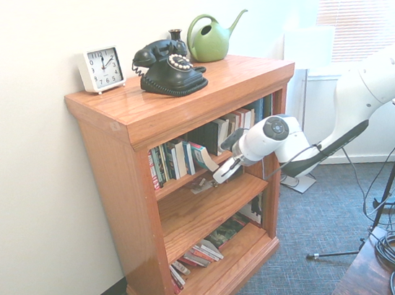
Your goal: Organize the shelf
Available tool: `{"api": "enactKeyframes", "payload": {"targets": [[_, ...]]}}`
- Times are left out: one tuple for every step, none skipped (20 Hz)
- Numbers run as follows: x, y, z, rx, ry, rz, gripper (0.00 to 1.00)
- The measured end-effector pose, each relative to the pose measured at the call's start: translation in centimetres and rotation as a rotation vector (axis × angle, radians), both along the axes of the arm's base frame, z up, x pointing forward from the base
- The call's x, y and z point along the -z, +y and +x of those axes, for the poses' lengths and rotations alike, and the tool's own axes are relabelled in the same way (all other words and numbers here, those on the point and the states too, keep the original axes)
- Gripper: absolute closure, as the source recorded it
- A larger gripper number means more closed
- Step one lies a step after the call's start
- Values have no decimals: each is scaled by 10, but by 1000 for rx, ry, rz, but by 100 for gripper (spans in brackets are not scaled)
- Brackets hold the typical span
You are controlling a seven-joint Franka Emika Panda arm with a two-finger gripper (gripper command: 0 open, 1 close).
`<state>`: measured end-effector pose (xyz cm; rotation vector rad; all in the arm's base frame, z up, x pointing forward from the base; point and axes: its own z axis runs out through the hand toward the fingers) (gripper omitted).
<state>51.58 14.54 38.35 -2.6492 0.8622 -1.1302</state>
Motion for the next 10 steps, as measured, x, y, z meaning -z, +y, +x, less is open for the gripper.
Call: {"api": "enactKeyframes", "payload": {"targets": [[2, -6, -8, 0, 3, 2, 0], [5, -12, -16, 4, 6, 4, 0], [6, -19, -22, 6, 9, 3, 0], [9, -25, -29, 10, 13, 2, 0], [12, -32, -35, 16, 18, 3, 0], [15, -39, -40, 23, 24, 8, 0], [18, -46, -45, 32, 33, 14, 0], [23, -53, -49, 42, 43, 21, 0], [28, -59, -54, 50, 55, 31, 0], [33, -66, -58, 60, 69, 43, 0]]}}
